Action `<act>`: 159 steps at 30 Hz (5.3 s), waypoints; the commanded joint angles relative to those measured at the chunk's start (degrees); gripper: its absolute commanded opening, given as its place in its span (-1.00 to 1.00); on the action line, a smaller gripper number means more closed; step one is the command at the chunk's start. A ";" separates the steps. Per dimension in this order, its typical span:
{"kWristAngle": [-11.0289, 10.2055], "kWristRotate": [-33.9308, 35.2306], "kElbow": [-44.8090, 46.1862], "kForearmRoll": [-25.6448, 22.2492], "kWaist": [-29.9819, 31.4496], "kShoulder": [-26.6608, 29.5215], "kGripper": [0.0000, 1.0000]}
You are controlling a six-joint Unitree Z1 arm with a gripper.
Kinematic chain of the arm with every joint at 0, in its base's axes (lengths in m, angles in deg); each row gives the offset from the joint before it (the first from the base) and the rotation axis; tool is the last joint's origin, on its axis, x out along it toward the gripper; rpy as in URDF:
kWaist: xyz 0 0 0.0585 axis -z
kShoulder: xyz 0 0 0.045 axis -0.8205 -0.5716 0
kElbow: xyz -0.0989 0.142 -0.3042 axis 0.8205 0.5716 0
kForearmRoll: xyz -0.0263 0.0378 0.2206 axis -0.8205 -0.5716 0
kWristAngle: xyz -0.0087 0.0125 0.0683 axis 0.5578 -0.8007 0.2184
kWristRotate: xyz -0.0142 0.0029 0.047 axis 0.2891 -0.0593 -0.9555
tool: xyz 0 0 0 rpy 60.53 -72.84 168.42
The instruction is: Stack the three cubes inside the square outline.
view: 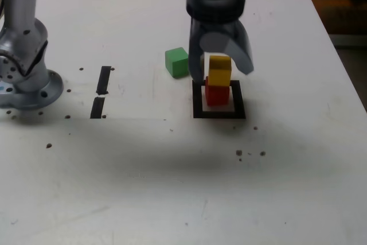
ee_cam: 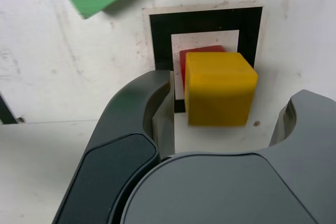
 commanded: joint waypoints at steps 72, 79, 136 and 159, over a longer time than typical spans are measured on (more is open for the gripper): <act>5.56 -8.87 11.71 2.27 -21.14 -4.88 0.10; 4.31 -8.93 12.77 4.90 -21.19 -4.49 -0.61; 4.18 -10.44 -15.49 -14.95 -2.92 -3.41 -0.77; 2.28 -10.41 -12.98 -10.82 -3.76 -4.84 -0.20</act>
